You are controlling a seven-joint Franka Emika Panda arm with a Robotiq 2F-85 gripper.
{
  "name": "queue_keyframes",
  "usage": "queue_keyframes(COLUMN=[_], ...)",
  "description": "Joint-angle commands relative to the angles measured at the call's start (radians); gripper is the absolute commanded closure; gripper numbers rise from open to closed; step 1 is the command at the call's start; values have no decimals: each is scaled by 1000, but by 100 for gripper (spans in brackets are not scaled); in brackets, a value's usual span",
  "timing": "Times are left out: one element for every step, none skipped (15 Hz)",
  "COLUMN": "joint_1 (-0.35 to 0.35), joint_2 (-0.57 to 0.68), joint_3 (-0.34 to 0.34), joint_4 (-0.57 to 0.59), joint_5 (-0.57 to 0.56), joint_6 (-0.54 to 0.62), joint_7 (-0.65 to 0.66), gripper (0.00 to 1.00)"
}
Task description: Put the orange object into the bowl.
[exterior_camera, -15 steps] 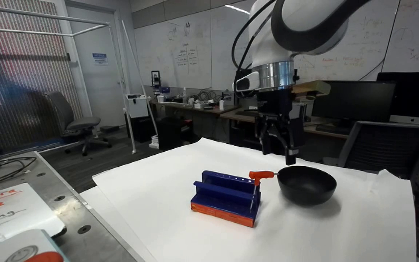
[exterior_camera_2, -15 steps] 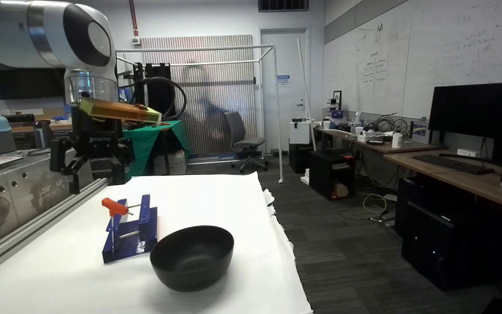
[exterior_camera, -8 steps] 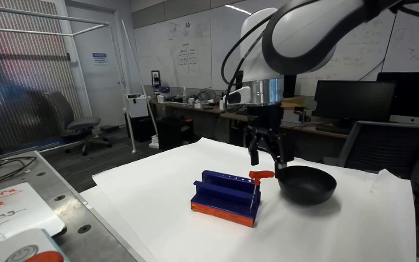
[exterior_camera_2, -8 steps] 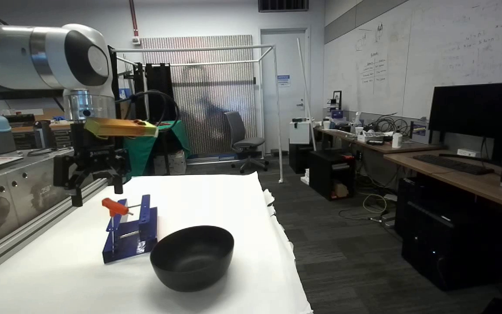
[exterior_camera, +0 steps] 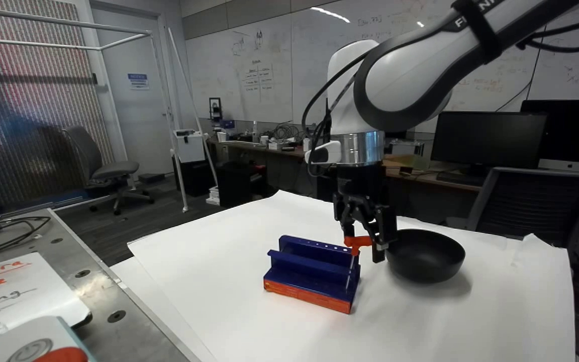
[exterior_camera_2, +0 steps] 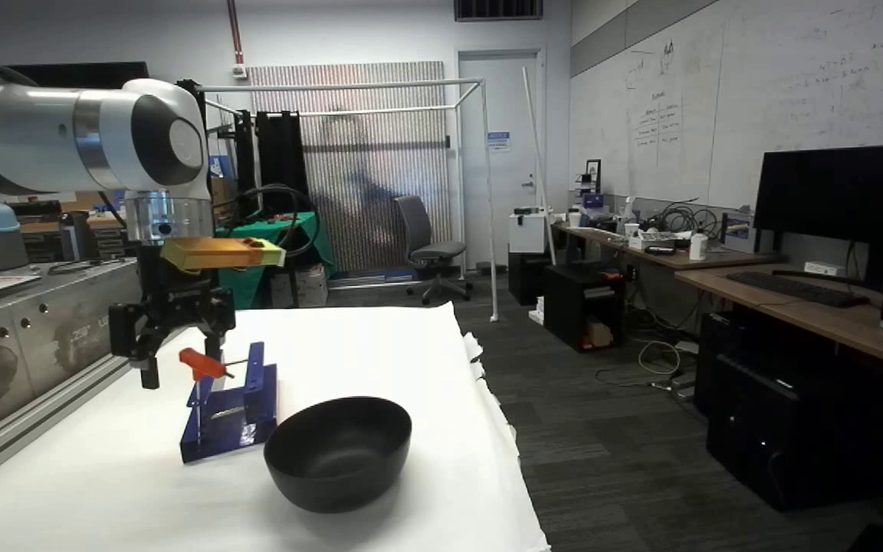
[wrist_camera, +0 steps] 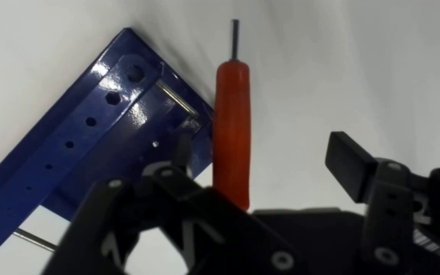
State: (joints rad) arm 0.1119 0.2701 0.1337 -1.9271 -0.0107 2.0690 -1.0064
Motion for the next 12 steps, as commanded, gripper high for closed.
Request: queue_keyframes(joint_1=[-14, -15, -16, -17, -18, -18, -19, -20, -21, -22, -21, -20], joint_2=[17, 18, 20, 20, 20, 21, 20, 20, 19, 18, 16, 12], joint_3=[12, 12, 12, 13, 13, 13, 13, 13, 13, 12, 11, 10], joint_4=[20, 19, 21, 22, 22, 24, 26, 29, 33, 34, 36, 38], joint_5=[-10, -7, -6, -5, -6, -6, -5, -4, -4, -5, -7, -8], joint_6=[14, 16, 15, 12, 11, 9, 7, 5, 2, -2, -4, -11], joint_7=[-6, -6, -7, -8, -7, -8, -8, -7, -7, -6, 0, 8], gripper=[44, 51, 60, 66, 73, 82, 88, 95, 95, 92, 91, 91])
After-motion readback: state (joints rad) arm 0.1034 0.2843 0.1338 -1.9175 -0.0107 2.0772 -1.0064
